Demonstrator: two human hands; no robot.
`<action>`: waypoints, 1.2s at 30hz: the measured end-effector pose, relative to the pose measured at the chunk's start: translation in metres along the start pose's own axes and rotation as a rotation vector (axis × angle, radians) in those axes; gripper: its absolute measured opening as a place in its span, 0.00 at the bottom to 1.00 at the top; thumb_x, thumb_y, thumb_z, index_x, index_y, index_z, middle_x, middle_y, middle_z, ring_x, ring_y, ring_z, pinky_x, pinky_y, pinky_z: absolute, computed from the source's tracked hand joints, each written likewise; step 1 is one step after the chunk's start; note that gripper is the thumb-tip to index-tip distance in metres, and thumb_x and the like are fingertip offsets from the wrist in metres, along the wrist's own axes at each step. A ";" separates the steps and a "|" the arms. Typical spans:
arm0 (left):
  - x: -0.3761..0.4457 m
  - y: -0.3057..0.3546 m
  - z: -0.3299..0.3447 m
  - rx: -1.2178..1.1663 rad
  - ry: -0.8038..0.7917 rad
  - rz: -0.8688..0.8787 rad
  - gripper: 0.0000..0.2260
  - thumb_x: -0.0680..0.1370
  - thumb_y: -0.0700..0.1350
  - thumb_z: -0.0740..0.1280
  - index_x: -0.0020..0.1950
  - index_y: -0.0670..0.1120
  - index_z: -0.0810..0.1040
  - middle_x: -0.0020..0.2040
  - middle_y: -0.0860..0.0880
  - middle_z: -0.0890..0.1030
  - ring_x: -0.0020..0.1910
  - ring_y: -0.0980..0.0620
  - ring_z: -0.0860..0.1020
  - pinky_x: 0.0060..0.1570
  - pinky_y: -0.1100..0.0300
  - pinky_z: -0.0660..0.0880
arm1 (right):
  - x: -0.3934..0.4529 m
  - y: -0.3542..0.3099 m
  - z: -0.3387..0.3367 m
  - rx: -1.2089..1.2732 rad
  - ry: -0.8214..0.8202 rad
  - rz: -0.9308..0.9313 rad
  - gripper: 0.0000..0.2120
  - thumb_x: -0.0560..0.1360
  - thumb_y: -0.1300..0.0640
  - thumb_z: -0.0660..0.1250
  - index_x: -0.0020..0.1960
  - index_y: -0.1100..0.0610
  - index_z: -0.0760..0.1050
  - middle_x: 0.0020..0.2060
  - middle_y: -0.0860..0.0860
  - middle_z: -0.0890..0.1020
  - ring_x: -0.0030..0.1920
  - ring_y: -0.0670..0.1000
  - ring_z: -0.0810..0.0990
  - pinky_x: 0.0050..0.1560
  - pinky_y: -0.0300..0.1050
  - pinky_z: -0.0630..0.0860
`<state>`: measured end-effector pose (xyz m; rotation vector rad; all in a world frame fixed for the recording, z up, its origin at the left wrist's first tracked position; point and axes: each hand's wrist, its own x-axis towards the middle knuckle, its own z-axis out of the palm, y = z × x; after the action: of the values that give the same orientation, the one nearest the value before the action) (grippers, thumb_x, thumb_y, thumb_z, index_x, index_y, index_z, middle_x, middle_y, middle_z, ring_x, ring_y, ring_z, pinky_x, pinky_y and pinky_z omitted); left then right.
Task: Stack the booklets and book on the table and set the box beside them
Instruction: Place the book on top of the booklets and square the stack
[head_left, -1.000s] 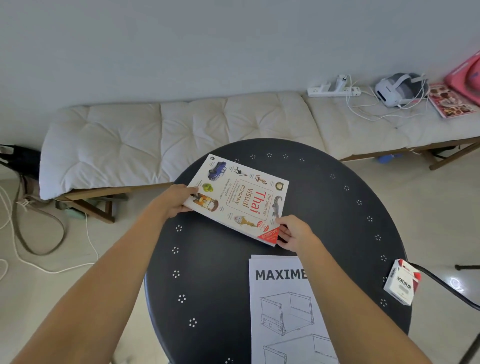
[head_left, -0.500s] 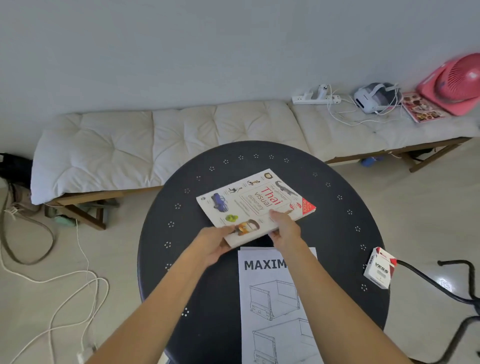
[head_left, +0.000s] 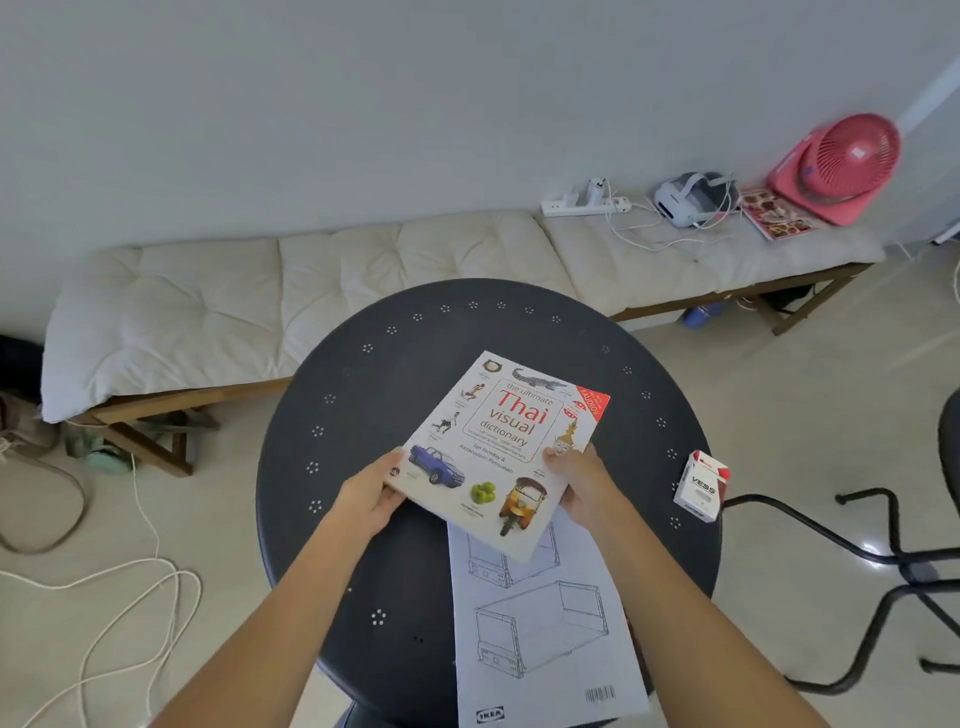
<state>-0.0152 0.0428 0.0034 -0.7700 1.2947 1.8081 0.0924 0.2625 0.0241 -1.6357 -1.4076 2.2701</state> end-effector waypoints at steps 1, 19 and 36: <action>0.000 0.000 -0.005 0.067 -0.030 0.000 0.06 0.77 0.41 0.67 0.52 0.39 0.78 0.46 0.43 0.82 0.42 0.48 0.80 0.43 0.53 0.78 | -0.005 0.000 -0.010 -0.035 -0.057 0.002 0.21 0.77 0.69 0.63 0.65 0.51 0.70 0.59 0.54 0.82 0.57 0.58 0.81 0.58 0.63 0.77; -0.063 -0.118 0.000 1.132 -0.096 0.251 0.16 0.71 0.43 0.74 0.53 0.44 0.70 0.56 0.47 0.82 0.54 0.47 0.82 0.49 0.56 0.80 | -0.036 0.074 -0.109 -0.652 0.097 -0.065 0.10 0.73 0.56 0.72 0.53 0.55 0.78 0.48 0.51 0.86 0.44 0.52 0.85 0.47 0.52 0.82; -0.053 -0.146 0.002 1.331 0.196 0.309 0.28 0.68 0.49 0.76 0.59 0.41 0.65 0.57 0.43 0.75 0.55 0.46 0.78 0.51 0.52 0.79 | -0.035 0.122 -0.099 -0.911 0.415 -0.123 0.27 0.70 0.41 0.70 0.61 0.54 0.66 0.57 0.54 0.76 0.56 0.54 0.78 0.56 0.53 0.77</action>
<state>0.1362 0.0601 -0.0240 0.0284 2.3617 0.6857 0.2399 0.2372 -0.0349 -1.9264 -2.4699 1.1163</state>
